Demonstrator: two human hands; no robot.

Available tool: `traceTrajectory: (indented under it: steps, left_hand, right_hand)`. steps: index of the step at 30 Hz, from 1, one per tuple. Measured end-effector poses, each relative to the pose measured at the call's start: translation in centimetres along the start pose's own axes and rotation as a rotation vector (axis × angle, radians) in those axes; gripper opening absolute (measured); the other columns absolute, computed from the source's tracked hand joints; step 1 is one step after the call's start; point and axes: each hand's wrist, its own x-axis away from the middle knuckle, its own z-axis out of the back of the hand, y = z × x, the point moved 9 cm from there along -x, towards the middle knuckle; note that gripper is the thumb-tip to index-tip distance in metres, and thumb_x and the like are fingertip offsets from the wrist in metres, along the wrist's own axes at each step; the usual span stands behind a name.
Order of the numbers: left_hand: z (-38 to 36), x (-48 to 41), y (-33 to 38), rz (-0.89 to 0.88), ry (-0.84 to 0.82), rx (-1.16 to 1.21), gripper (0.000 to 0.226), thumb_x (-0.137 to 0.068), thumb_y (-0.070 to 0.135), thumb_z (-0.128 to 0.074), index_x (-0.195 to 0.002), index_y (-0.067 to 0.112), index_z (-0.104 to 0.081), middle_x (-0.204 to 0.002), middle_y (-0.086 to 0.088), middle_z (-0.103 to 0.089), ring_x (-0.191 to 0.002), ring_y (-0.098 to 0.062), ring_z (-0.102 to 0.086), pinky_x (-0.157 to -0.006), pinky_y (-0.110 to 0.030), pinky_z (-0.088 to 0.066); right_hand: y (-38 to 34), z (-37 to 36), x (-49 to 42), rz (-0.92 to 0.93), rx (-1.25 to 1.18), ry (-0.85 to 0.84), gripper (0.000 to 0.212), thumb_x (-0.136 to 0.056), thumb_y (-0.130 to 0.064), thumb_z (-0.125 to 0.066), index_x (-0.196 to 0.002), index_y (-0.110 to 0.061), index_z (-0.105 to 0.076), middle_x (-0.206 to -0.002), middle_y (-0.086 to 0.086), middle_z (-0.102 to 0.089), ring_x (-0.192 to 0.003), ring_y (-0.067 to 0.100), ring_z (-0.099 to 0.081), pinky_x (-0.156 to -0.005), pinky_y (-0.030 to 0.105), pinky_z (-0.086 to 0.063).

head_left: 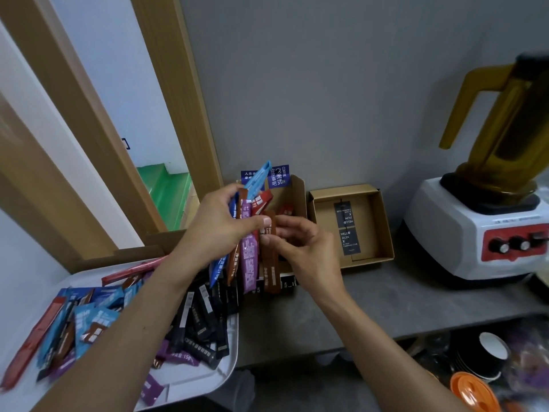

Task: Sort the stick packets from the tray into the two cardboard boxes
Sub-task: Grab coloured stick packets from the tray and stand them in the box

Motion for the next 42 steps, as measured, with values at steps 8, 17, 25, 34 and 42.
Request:
traceTrajectory:
  steps: [8, 17, 25, 34, 42]
  left_hand:
    - [1.0, -0.8, -0.5, -0.027, 0.205, 0.019, 0.044, -0.086, 0.033, -0.080, -0.123, 0.024, -0.059, -0.102, 0.007, -0.069, -0.091, -0.009, -0.069, -0.078, -0.026, -0.056]
    - [3.0, 0.4, -0.9, -0.054, 0.313, 0.096, 0.034, -0.089, 0.030, -0.078, -0.116, 0.024, -0.058, -0.092, 0.010, -0.067, -0.081, 0.013, -0.065, -0.059, -0.001, -0.046]
    - [3.4, 1.4, -1.8, -0.035, 0.310, 0.080, 0.036, -0.090, 0.030, -0.077, -0.115, 0.030, -0.051, -0.090, 0.017, -0.062, -0.074, 0.023, -0.059, -0.056, 0.002, -0.043]
    - [3.0, 1.4, -1.1, -0.056, 0.316, 0.126, 0.029, -0.090, 0.029, -0.076, -0.093, 0.041, -0.051, -0.087, 0.012, -0.065, -0.072, 0.018, -0.063, -0.057, 0.000, -0.045]
    - [2.6, 1.3, -1.6, -0.049, 0.292, 0.126, 0.026, -0.090, 0.031, -0.077, -0.100, 0.036, -0.054, -0.089, 0.008, -0.066, -0.075, 0.015, -0.064, -0.059, -0.001, -0.046]
  right_hand:
    - [3.5, -1.3, -0.2, 0.018, 0.393, 0.045, 0.015, -0.101, -0.034, -0.063, -0.113, -0.026, -0.068, -0.101, -0.010, -0.074, -0.090, 0.003, -0.071, -0.081, 0.035, -0.062]
    - [6.5, -3.5, -4.0, -0.076, 0.866, 0.088, 0.020, -0.109, -0.022, -0.043, -0.123, -0.014, -0.054, -0.114, 0.006, -0.067, -0.103, 0.025, -0.069, -0.086, 0.041, -0.058]
    - [8.0, -3.6, -5.2, -0.126, 0.788, 0.071, 0.025, -0.109, -0.025, -0.043, -0.132, -0.017, -0.044, -0.107, 0.000, -0.065, -0.094, 0.016, -0.068, -0.075, 0.031, -0.056]
    - [8.5, -4.4, -5.5, -0.077, 1.003, 0.005, 0.028, -0.111, -0.030, -0.038, -0.135, -0.018, -0.042, -0.123, 0.006, -0.062, -0.099, 0.021, -0.069, -0.078, 0.034, -0.057]
    - [8.2, -4.9, -4.9, -0.033, 1.049, -0.013, 0.035, -0.109, -0.039, -0.040, -0.135, -0.016, -0.049, -0.151, 0.011, -0.032, -0.115, 0.025, -0.060, -0.088, 0.038, -0.058]
